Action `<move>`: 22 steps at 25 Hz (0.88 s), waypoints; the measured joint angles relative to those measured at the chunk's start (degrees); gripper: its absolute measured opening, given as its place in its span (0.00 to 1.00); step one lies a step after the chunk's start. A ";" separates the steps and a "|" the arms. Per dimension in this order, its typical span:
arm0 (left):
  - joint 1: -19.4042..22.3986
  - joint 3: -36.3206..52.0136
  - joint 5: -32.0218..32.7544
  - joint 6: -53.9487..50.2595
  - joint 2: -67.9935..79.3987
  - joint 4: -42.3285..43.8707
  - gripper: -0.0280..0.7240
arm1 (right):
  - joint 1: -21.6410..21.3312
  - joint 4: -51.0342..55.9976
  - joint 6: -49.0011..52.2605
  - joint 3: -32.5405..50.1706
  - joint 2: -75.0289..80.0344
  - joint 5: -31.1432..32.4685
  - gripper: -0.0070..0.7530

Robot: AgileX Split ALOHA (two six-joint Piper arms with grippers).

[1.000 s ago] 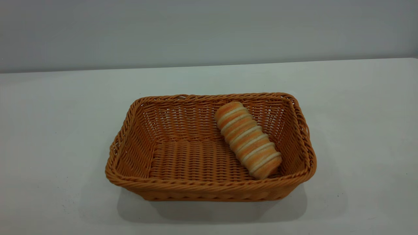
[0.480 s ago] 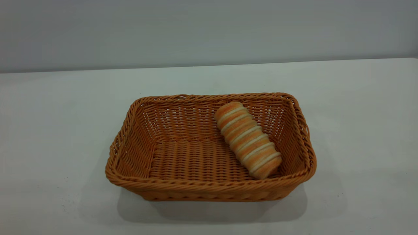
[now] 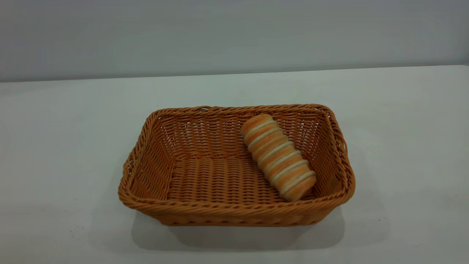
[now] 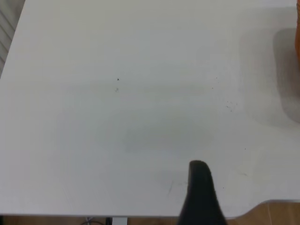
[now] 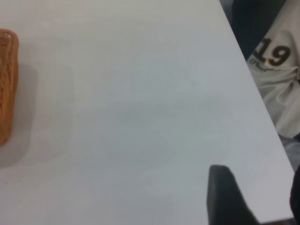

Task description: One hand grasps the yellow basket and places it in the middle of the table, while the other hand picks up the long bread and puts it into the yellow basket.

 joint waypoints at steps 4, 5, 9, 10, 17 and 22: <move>0.00 0.00 0.00 0.00 0.00 0.00 0.82 | 1.38 0.00 0.00 0.00 0.00 0.00 0.51; 0.00 0.00 0.00 0.00 0.00 0.00 0.82 | 1.45 0.00 0.00 0.00 0.00 0.00 0.51; 0.00 0.00 0.00 0.00 0.00 0.00 0.82 | 1.47 0.00 0.00 0.00 0.00 0.00 0.51; 0.00 0.00 0.00 0.00 0.00 0.00 0.82 | 1.47 0.00 0.00 0.00 0.00 0.00 0.51; 0.00 0.00 0.00 0.00 0.00 0.00 0.82 | 1.47 0.00 0.00 0.00 0.00 0.00 0.51; 0.00 0.00 0.00 0.00 0.00 0.00 0.82 | 1.47 0.00 0.00 0.00 0.00 0.00 0.51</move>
